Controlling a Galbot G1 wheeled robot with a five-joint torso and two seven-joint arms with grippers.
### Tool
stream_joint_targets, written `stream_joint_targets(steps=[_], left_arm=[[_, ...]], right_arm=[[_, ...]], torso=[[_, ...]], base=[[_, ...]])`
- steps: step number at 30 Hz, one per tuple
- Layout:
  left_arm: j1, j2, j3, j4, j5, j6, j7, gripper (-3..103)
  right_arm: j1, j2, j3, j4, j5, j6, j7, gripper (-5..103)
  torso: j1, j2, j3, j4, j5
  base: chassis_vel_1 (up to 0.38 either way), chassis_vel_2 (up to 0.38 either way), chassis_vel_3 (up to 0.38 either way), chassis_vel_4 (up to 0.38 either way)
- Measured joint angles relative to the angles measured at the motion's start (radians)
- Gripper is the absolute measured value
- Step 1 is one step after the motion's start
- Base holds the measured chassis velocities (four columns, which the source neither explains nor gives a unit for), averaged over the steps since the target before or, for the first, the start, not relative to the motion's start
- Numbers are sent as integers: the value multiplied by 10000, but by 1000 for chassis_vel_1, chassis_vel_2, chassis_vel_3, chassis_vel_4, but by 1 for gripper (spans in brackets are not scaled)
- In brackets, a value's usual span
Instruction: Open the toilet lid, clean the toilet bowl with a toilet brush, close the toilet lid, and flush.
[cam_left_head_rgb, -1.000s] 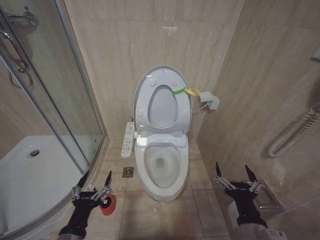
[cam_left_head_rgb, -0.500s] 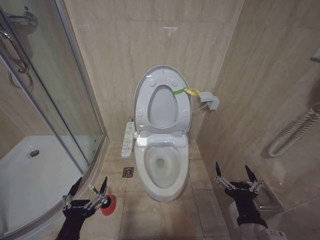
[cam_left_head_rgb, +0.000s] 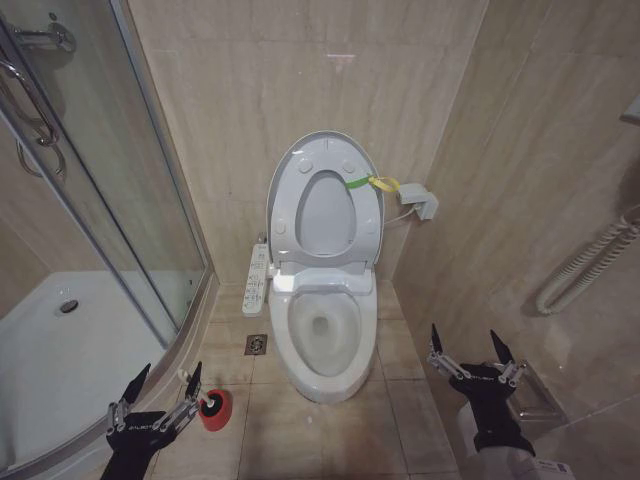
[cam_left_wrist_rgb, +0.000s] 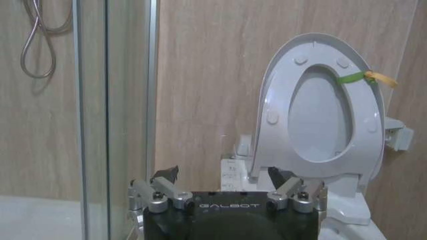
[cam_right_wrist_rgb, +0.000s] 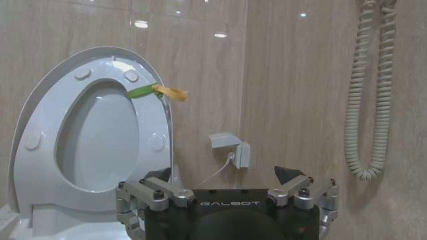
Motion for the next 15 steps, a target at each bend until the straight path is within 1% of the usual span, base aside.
stream_joint_targets(steps=[15], left_arm=[[-10,-4,38,4,28,61,-34,92]], right_arm=[[0,0,0,0,0,0,0,100]], torso=[[0,0,0,0,0]], base=[[0,0,0,0]])
